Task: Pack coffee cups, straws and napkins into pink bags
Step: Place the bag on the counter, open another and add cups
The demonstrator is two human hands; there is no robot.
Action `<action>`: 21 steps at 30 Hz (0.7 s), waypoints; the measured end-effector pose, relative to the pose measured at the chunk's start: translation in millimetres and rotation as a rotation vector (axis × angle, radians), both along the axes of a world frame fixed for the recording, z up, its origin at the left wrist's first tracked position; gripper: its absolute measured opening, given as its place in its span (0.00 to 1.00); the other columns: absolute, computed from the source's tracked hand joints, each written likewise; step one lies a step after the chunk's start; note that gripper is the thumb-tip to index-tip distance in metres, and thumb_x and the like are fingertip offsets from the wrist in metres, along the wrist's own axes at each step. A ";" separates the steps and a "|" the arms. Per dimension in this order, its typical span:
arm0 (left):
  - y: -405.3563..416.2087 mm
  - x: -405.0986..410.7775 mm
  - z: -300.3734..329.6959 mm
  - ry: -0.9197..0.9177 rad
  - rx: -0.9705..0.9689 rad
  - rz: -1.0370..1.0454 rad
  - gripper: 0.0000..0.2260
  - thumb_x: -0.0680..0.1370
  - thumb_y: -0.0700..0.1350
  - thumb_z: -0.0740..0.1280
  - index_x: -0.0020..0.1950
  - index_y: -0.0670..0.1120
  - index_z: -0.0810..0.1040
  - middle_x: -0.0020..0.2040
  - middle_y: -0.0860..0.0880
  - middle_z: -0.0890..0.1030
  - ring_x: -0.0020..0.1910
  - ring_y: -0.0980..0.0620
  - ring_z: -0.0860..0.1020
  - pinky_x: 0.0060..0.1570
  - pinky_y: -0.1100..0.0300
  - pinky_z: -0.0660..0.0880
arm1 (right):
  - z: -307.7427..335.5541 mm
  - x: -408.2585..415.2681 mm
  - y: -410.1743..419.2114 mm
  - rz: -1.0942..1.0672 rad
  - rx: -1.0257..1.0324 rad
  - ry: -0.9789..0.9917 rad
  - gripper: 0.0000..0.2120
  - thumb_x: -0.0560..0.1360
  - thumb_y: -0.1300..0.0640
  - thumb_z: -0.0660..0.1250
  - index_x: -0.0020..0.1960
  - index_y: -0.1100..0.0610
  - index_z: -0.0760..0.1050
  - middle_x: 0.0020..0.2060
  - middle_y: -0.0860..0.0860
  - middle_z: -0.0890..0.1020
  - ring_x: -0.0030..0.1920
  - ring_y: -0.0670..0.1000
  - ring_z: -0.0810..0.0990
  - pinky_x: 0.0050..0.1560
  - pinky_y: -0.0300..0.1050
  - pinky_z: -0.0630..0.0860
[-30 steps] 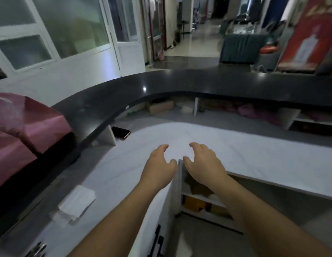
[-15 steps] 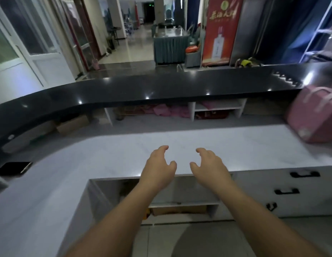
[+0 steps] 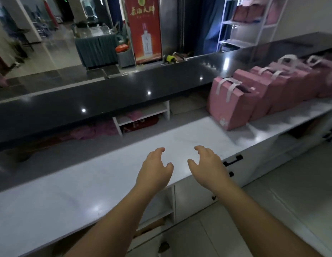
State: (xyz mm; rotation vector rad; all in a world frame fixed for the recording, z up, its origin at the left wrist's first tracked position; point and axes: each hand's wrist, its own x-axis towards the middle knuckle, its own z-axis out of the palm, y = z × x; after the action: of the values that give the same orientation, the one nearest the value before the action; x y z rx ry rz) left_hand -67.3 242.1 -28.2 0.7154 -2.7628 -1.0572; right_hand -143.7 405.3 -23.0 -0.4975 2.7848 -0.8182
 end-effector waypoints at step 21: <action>37.3 -382.5 -17.9 0.046 0.129 -0.323 0.26 0.79 0.56 0.67 0.77 0.53 0.68 0.72 0.52 0.73 0.64 0.51 0.77 0.57 0.55 0.77 | 17.8 -302.1 58.4 -0.446 0.033 0.109 0.24 0.79 0.46 0.64 0.72 0.53 0.69 0.64 0.54 0.77 0.63 0.58 0.75 0.62 0.58 0.75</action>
State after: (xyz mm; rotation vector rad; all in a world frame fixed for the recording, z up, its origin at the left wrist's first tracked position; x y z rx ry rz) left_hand -449.7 279.4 -46.0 0.2541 -2.8535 -1.2991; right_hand -445.8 463.7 -5.2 0.0981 3.0529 -0.8436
